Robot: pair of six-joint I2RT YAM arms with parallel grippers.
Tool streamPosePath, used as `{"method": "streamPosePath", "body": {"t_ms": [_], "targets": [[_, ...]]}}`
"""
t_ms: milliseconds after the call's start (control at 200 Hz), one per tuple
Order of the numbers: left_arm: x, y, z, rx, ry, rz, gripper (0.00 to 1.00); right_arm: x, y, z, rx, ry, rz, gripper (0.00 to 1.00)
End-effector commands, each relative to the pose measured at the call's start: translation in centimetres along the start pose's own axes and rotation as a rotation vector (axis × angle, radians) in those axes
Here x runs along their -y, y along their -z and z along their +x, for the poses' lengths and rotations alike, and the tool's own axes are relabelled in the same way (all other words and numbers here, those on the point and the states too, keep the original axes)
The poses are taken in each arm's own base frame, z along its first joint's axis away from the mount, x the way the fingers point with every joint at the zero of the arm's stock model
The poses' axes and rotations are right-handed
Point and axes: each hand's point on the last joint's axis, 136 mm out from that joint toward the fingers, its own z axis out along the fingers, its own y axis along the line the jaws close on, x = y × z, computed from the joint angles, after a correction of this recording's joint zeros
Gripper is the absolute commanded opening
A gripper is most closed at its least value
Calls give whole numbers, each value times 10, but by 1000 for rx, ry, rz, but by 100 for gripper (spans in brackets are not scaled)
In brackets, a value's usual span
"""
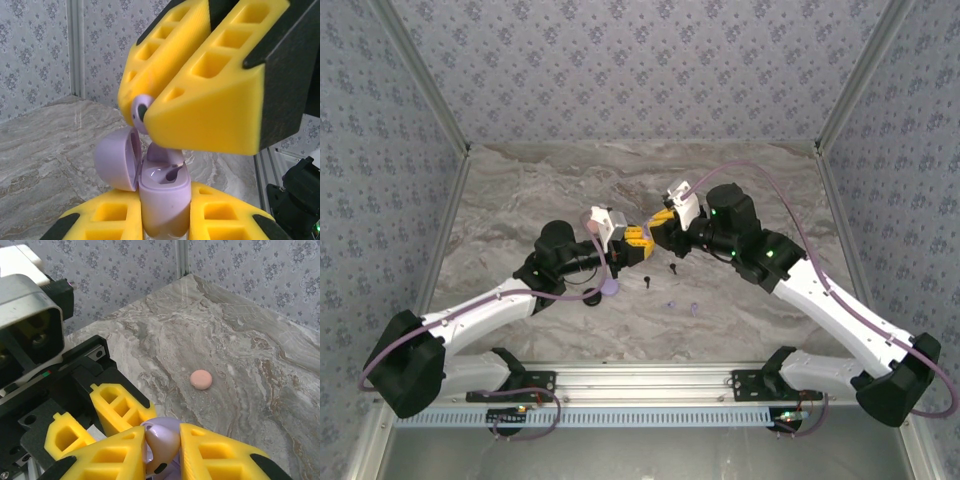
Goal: Insert the wireless bluetooth earbuds into the charging case
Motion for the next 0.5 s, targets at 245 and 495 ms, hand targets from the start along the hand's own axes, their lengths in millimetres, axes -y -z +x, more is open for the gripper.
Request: {"method": "streamPosePath", "body": {"t_ms": [245,495], "targets": [[7,0,-27,75,-34,26,0,3,-4,11,-34,17,30,24],[7,0,-25,72,-32,26,0,2,-5,18,-63,27,22,24]]}}
